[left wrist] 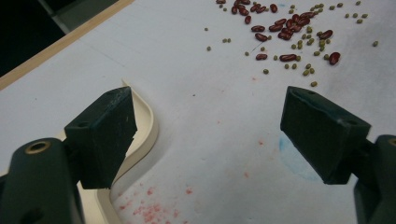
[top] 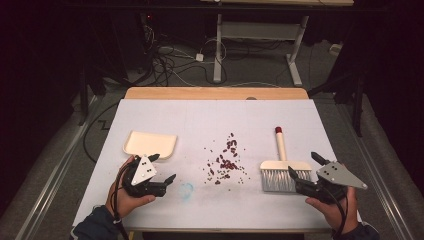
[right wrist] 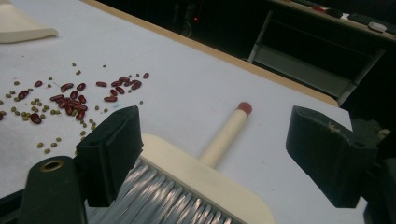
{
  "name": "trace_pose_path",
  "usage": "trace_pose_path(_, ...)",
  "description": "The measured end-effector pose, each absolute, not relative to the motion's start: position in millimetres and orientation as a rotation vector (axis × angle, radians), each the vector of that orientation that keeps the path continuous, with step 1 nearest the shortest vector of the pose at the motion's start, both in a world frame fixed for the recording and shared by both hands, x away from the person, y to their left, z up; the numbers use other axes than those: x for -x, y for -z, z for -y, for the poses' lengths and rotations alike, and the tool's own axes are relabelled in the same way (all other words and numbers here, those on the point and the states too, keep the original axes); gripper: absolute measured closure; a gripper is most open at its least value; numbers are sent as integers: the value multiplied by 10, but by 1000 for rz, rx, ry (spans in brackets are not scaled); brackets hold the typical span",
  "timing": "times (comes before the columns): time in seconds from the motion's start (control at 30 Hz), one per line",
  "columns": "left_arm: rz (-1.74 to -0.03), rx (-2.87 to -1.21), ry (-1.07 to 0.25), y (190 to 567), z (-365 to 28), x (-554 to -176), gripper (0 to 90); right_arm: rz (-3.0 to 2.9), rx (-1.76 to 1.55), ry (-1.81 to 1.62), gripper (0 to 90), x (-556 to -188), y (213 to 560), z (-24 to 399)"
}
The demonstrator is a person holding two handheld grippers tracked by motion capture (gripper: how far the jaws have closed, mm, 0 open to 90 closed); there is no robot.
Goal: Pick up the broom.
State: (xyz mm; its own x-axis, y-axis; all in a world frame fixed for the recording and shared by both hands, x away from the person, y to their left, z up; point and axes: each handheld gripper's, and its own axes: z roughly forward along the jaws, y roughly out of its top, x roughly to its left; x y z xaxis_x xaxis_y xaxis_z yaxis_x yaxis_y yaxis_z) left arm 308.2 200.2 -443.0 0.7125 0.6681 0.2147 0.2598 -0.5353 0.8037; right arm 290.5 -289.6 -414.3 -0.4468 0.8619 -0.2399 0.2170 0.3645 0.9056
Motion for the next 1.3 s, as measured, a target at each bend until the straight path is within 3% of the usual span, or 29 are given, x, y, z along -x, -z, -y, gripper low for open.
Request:
trace_pose_path(0.53,-690,-2142,-638,4443,-1965,-3077,176,-1974,-1054,-916,200,-3136,4059,2860)
trace_pose_path(0.73,-677,-2162,-628,4468,-1951,-3055,177,-2048,-1203,-894,216,-3448,3976,2852)
trace_pose_path(0.93,-675,-2163,-628,4467,-1952,-3065,177,-2138,-1434,-797,235,-4071,4066,2738)
trace_pose_path(1.07,-669,-2176,-622,4480,-1940,-3069,177,-2208,-1498,-704,278,-4361,4300,2662)
trace_pose_path(1.3,-672,-2185,-620,4493,-1951,-3053,179,-2240,-1589,-636,445,-4538,4533,2650)
